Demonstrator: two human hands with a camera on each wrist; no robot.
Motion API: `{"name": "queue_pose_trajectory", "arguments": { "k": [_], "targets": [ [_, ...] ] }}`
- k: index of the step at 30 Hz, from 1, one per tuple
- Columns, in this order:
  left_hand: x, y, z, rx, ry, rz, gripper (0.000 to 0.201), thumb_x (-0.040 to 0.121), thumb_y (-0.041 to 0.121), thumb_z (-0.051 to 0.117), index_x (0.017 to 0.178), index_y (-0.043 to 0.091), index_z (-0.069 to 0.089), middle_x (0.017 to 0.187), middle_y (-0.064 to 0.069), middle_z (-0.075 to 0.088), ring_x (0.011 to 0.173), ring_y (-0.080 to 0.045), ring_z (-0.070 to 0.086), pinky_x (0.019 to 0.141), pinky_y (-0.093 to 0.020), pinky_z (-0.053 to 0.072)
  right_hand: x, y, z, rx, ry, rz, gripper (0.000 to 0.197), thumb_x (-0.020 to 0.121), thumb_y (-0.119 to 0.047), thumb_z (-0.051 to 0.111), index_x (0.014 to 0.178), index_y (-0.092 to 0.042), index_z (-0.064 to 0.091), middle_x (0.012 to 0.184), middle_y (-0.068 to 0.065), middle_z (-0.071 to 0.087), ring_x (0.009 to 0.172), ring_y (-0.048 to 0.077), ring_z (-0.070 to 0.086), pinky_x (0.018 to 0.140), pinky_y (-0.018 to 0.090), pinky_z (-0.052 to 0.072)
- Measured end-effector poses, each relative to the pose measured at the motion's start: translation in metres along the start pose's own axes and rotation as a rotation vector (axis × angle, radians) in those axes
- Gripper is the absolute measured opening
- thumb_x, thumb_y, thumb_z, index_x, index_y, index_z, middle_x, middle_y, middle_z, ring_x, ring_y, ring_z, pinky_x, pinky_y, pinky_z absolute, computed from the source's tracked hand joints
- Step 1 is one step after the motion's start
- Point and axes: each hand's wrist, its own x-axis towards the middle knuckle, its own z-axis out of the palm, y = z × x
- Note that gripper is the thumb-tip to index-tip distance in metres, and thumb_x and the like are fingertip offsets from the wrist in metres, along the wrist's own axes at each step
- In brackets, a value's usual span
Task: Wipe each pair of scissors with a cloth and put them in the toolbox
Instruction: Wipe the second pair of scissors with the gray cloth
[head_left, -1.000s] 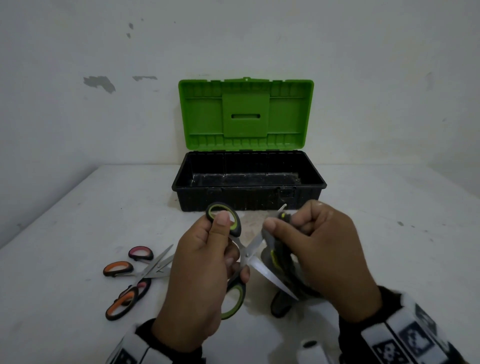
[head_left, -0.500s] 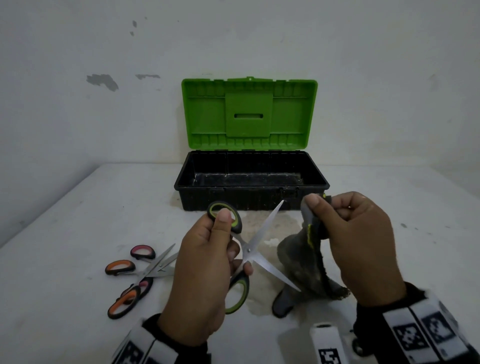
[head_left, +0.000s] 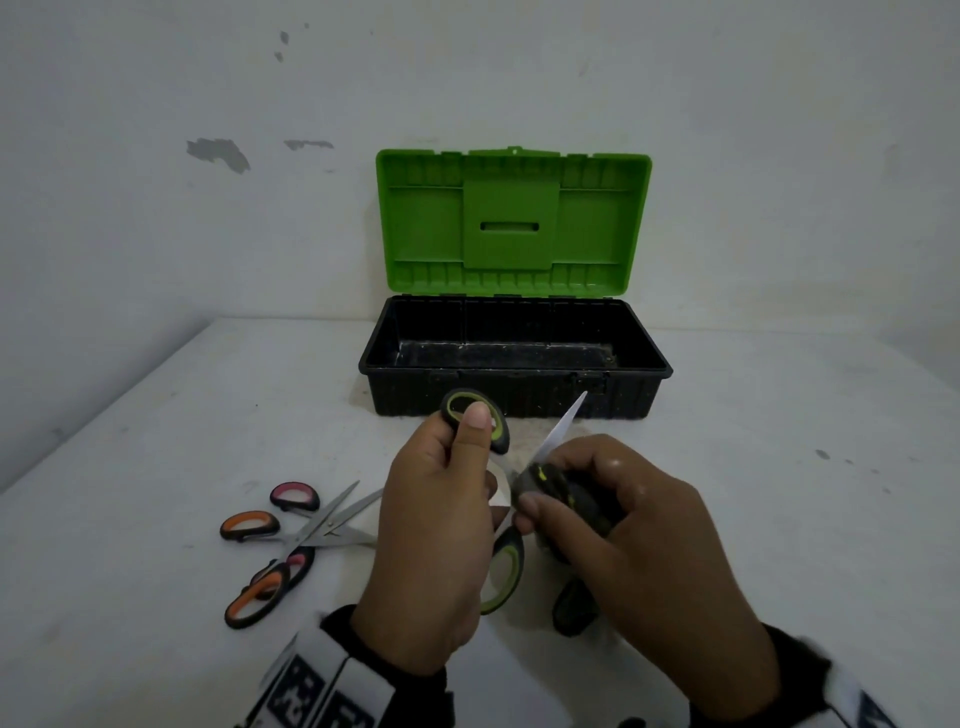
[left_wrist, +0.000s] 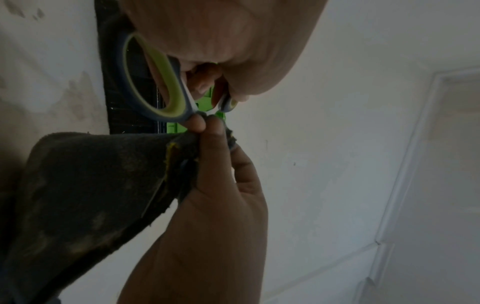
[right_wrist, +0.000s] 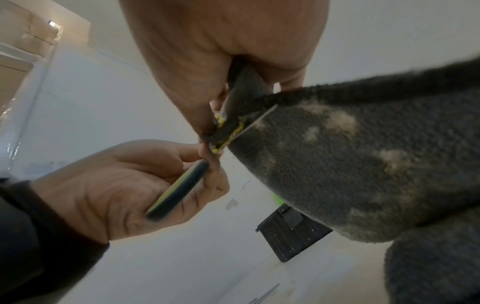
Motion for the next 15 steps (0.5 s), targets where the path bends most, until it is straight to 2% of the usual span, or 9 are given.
{"name": "queue_pose_trajectory", "arguments": {
  "k": [3,6,10,12,15],
  "targets": [
    [-0.002,-0.001,0.003,0.044,-0.007,0.075,0.034,0.098,0.041,0.047,0.074,0.020,0.060,0.050,0.007,0.035,0.047,-0.011,0.035,0.050,-0.030,0.041,0.002,0.000,0.002,-0.017,0.021,-0.042,0.021,0.079,-0.026,0.080,0.077,-0.033,0.060,0.083,-0.022,0.065,0.073,-0.007,0.062,0.061,0.002,0.042],
    [-0.003,0.003,0.007,0.065,-0.008,0.133,0.032,0.099,0.035,0.047,0.078,0.014,0.058,0.044,0.009,0.036,0.037,-0.005,0.037,0.043,-0.024,0.042,0.004,-0.002,0.006,0.016,0.077,-0.009,0.026,0.079,-0.025,0.079,0.070,-0.031,0.056,0.065,-0.016,0.066,0.065,-0.002,0.064,0.057,0.004,0.042],
    [-0.002,0.004,0.009,0.026,-0.024,0.099,0.032,0.099,0.037,0.047,0.079,0.015,0.058,0.048,0.009,0.032,0.042,-0.008,0.035,0.048,-0.031,0.047,0.011,0.002,0.008,0.058,0.186,0.082,0.027,0.082,-0.026,0.078,0.069,-0.024,0.054,0.063,-0.005,0.064,0.061,0.005,0.063,0.053,0.008,0.043],
    [-0.004,0.004,0.009,-0.017,-0.031,0.053,0.032,0.099,0.037,0.048,0.081,0.012,0.059,0.049,0.010,0.034,0.043,-0.007,0.036,0.051,-0.034,0.049,0.016,0.005,0.004,0.042,0.235,0.108,0.028,0.080,-0.026,0.079,0.068,-0.023,0.054,0.062,-0.007,0.060,0.064,0.005,0.060,0.054,0.006,0.041],
    [-0.006,0.006,0.007,-0.047,-0.031,0.025,0.032,0.099,0.036,0.047,0.085,0.011,0.061,0.049,0.013,0.039,0.041,-0.003,0.040,0.051,-0.031,0.050,0.014,0.003,-0.005,0.018,0.232,0.069,0.026,0.075,-0.029,0.082,0.067,-0.027,0.057,0.065,-0.014,0.060,0.070,-0.001,0.060,0.057,0.002,0.039]
  ]
}}
